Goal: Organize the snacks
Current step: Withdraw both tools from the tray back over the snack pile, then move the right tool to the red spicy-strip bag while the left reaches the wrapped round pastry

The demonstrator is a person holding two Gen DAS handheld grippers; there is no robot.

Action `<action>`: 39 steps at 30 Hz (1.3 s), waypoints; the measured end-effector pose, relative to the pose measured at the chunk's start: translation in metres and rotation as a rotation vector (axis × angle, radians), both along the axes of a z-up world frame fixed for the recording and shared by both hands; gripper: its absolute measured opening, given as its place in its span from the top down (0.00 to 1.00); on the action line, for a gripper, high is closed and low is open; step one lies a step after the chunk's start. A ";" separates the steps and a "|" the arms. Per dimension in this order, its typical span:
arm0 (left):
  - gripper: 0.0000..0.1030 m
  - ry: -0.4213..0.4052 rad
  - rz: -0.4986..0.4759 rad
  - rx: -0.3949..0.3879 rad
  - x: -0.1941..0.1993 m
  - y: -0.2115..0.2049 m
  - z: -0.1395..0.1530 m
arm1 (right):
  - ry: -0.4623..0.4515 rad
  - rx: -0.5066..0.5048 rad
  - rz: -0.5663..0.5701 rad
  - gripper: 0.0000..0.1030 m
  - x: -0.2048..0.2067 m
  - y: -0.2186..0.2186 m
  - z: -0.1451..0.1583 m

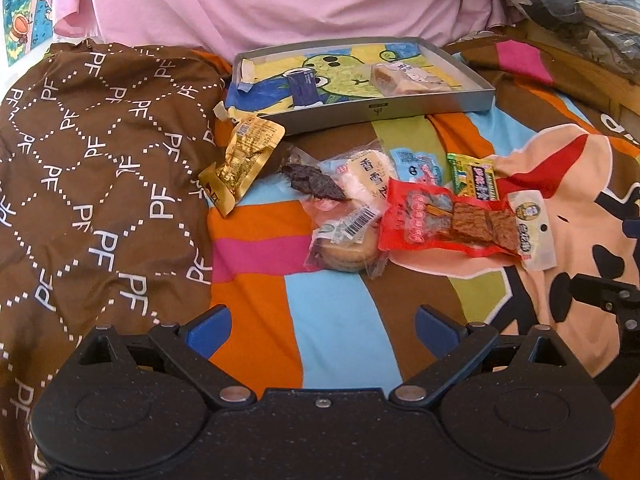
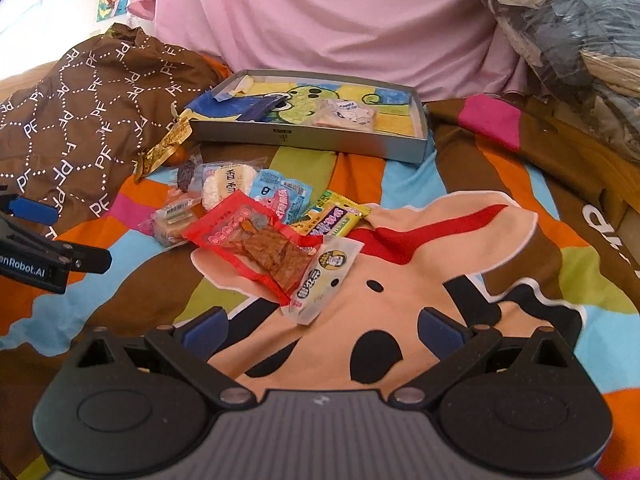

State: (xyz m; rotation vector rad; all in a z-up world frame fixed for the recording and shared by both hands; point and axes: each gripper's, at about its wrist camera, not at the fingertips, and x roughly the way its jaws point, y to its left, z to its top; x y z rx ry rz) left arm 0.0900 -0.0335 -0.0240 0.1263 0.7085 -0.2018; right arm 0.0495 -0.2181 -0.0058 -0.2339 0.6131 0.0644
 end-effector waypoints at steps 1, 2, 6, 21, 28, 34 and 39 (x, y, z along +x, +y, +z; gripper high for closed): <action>0.05 0.001 0.001 -0.001 0.003 0.000 0.000 | 0.005 0.002 0.010 0.00 0.003 0.000 -0.001; 0.05 0.001 0.002 -0.002 0.007 0.001 0.001 | 0.011 0.005 0.019 0.00 0.007 0.001 -0.001; 0.05 0.001 -0.003 0.020 0.023 0.001 0.001 | 0.014 -0.002 0.084 0.00 0.030 0.006 0.002; 0.05 0.029 -0.005 0.052 0.065 -0.001 -0.008 | 0.005 -0.247 0.426 0.00 0.084 0.044 -0.024; 0.06 0.031 -0.027 0.074 0.073 -0.007 -0.015 | 0.072 -0.210 0.391 0.01 0.096 0.032 -0.040; 0.07 0.028 -0.050 0.064 0.078 -0.012 -0.018 | 0.111 -0.132 0.389 0.16 0.096 0.025 -0.038; 0.08 0.039 -0.075 0.046 0.084 -0.013 -0.019 | 0.170 -0.126 0.359 0.25 0.094 0.025 -0.028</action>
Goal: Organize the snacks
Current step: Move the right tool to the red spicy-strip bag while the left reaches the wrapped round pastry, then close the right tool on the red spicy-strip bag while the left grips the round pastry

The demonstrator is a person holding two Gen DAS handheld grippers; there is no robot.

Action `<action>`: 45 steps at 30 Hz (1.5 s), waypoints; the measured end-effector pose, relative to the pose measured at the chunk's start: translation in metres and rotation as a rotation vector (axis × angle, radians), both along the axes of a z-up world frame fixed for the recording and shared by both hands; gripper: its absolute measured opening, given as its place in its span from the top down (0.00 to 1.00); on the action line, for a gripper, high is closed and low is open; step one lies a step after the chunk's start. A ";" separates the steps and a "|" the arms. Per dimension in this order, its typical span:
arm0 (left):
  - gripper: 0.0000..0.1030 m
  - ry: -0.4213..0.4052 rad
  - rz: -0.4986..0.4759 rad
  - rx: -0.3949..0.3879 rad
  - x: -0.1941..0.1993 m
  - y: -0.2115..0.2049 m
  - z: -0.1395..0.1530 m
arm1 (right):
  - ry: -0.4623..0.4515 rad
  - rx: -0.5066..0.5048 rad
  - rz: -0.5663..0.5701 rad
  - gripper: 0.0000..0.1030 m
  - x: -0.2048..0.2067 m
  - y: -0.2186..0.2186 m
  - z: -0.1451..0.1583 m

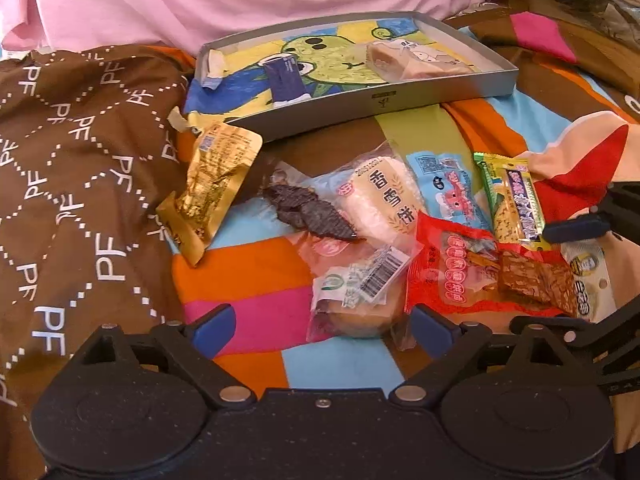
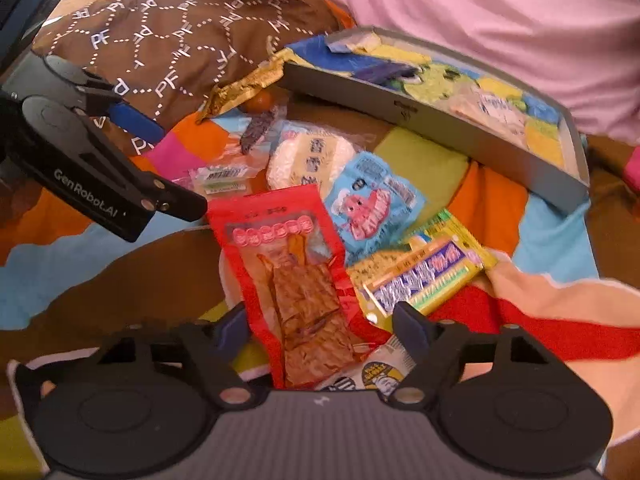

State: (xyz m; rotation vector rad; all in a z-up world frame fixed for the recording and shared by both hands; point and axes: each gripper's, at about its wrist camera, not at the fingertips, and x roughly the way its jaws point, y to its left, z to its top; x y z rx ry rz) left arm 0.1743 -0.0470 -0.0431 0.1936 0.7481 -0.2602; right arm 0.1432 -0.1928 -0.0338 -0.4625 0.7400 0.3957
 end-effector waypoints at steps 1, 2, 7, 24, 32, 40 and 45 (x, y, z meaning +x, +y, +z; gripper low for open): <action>0.09 0.005 -0.008 -0.006 0.000 0.001 0.000 | 0.023 0.006 -0.018 0.25 -0.001 -0.002 0.002; 0.09 0.006 -0.014 -0.008 0.000 0.001 0.000 | 0.037 0.014 -0.035 0.27 -0.002 -0.004 0.004; 0.11 0.020 -0.063 -0.002 -0.001 -0.003 -0.006 | 0.066 0.022 -0.092 0.35 -0.021 -0.013 0.009; 0.31 0.078 -0.085 -0.008 0.029 -0.021 -0.017 | -0.005 0.035 -0.029 0.16 -0.014 -0.004 -0.002; 0.38 0.072 -0.082 -0.013 0.026 -0.021 -0.017 | 0.031 0.072 -0.052 0.35 -0.013 -0.004 -0.002; 0.40 0.087 -0.048 -0.043 0.011 -0.009 -0.016 | 0.058 0.075 -0.096 0.36 -0.022 -0.006 0.003; 0.40 0.109 -0.040 -0.066 -0.007 -0.007 -0.012 | 0.052 0.060 -0.095 0.36 -0.032 -0.003 0.005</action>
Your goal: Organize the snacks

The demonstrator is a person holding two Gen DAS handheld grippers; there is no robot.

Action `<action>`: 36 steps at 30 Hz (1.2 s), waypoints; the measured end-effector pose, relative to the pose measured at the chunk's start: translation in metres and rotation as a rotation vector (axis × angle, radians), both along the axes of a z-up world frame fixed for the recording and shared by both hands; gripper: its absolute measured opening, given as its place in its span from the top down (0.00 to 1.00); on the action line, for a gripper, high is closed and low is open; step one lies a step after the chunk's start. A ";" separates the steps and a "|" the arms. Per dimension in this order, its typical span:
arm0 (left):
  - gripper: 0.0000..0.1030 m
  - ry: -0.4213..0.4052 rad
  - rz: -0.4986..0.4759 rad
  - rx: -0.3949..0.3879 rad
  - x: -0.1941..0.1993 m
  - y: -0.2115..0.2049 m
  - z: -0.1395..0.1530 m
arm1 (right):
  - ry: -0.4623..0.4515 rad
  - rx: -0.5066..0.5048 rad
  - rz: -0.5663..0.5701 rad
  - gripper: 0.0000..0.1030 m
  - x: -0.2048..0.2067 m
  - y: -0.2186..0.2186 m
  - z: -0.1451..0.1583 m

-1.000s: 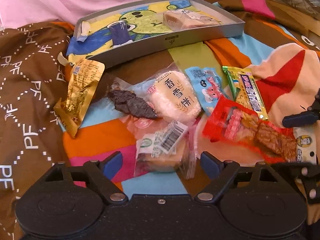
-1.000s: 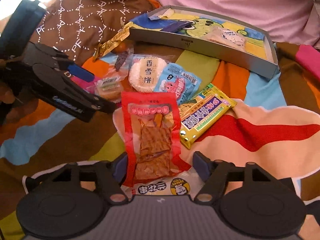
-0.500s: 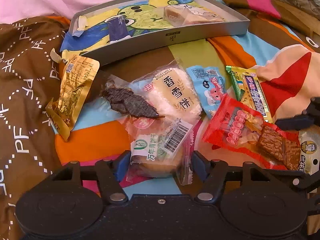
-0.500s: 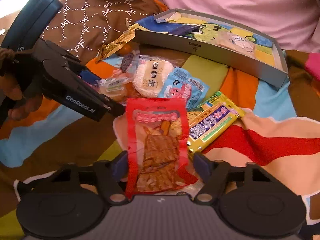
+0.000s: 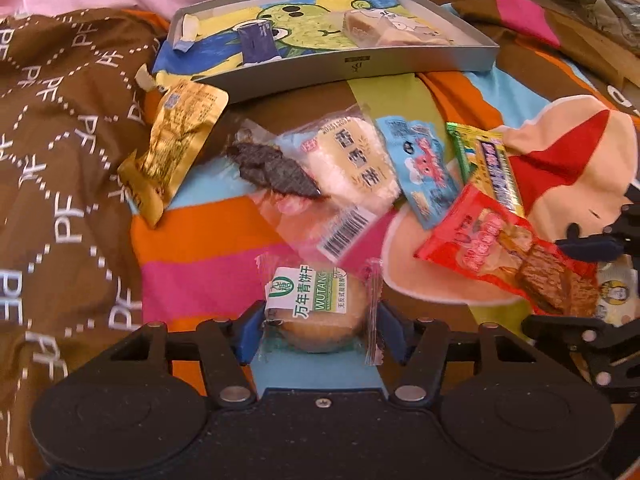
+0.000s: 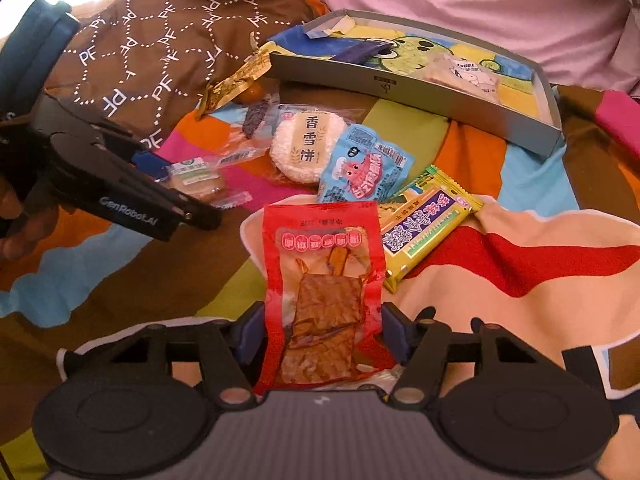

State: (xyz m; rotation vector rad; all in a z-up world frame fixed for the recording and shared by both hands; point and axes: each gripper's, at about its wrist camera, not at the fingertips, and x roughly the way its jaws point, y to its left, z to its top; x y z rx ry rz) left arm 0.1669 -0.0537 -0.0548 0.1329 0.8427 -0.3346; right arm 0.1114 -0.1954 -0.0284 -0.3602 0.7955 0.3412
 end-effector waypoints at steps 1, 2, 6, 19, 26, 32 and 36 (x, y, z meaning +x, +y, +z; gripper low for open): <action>0.40 0.005 0.000 -0.007 -0.003 0.000 0.001 | -0.001 -0.004 0.000 0.36 -0.001 0.001 0.000; 0.40 0.009 0.001 -0.015 -0.007 0.000 0.002 | -0.001 -0.007 0.000 0.36 -0.002 0.001 0.000; 0.40 0.018 0.005 -0.024 -0.021 -0.001 0.001 | 0.006 -0.019 -0.003 0.34 -0.001 0.003 -0.003; 0.41 0.024 0.029 -0.047 -0.034 0.004 0.004 | -0.059 -0.043 -0.005 0.40 -0.009 0.015 -0.006; 0.44 0.008 -0.003 -0.028 -0.062 0.001 0.008 | -0.087 -0.137 0.000 0.43 -0.032 0.033 -0.007; 0.44 0.013 -0.015 -0.050 -0.070 0.001 0.008 | -0.006 -0.044 -0.077 0.35 -0.026 0.020 -0.014; 0.44 0.011 -0.011 -0.061 -0.071 0.003 0.007 | -0.018 -0.031 -0.086 0.37 -0.030 0.020 -0.015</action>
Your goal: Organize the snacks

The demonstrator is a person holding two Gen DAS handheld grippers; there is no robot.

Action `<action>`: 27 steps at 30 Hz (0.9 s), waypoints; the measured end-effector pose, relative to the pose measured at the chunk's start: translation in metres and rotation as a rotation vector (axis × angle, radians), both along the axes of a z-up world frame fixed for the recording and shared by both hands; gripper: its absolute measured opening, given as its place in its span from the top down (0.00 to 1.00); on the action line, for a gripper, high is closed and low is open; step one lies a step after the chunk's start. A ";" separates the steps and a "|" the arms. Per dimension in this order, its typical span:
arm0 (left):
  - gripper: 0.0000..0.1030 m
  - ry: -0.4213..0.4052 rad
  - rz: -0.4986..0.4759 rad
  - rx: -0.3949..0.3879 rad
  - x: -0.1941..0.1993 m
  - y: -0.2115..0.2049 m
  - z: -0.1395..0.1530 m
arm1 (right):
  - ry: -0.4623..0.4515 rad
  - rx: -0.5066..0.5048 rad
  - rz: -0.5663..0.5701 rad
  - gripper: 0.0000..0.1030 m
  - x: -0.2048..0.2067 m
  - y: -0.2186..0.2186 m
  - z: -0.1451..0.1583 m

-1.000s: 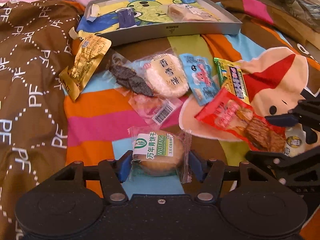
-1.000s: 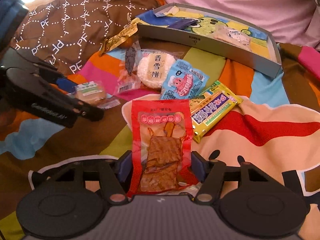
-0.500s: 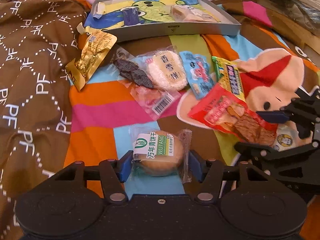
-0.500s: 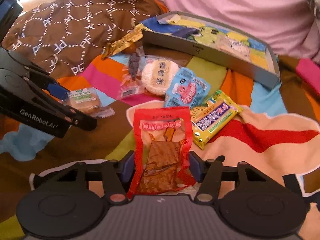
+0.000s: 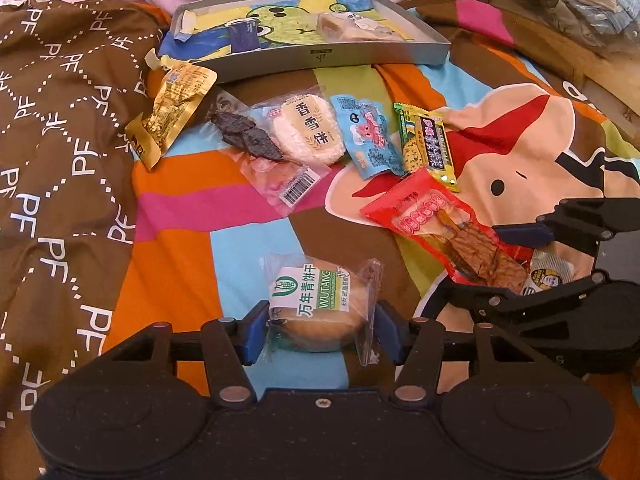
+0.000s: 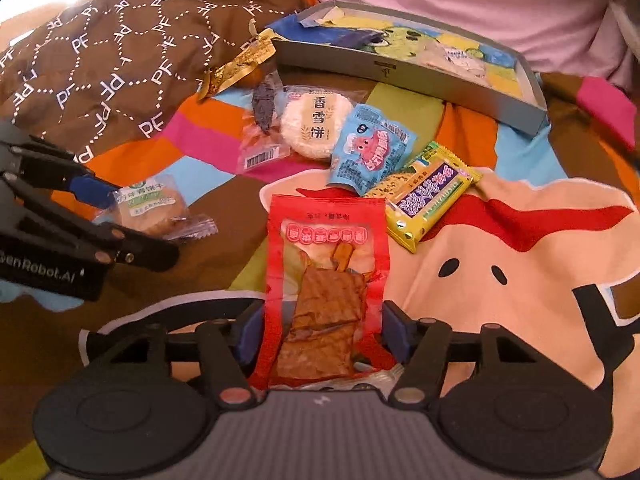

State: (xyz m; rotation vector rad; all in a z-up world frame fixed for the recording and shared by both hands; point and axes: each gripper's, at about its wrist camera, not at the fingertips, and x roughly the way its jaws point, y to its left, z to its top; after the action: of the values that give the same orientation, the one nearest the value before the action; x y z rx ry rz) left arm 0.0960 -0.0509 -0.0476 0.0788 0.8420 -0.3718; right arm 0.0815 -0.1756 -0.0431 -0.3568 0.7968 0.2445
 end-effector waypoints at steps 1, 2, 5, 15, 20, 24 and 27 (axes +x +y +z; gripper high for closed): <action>0.44 0.000 0.002 -0.003 0.000 0.001 0.000 | -0.003 0.009 -0.006 0.38 -0.003 0.001 0.000; 0.44 0.001 0.004 -0.006 -0.001 0.001 0.000 | -0.003 0.018 -0.011 0.38 -0.005 0.002 0.001; 0.44 0.000 0.005 -0.010 -0.002 0.002 0.000 | -0.033 -0.002 -0.014 0.41 -0.015 0.007 0.002; 0.44 -0.008 0.005 -0.012 -0.005 0.001 0.001 | -0.151 -0.151 0.023 0.46 -0.034 0.027 0.004; 0.44 -0.023 0.002 -0.016 -0.006 0.001 0.003 | -0.182 -0.195 0.046 0.46 -0.038 0.032 0.004; 0.44 -0.039 -0.001 -0.021 -0.007 0.000 0.006 | -0.218 -0.233 0.063 0.46 -0.040 0.036 0.003; 0.44 -0.046 0.003 -0.032 -0.006 0.000 0.008 | -0.240 -0.228 0.066 0.46 -0.042 0.036 0.006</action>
State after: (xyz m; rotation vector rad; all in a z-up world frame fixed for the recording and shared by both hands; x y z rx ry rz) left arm 0.0901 -0.0505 -0.0398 0.0565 0.7903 -0.3792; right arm 0.0398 -0.1399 -0.0375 -0.6161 0.5773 0.1681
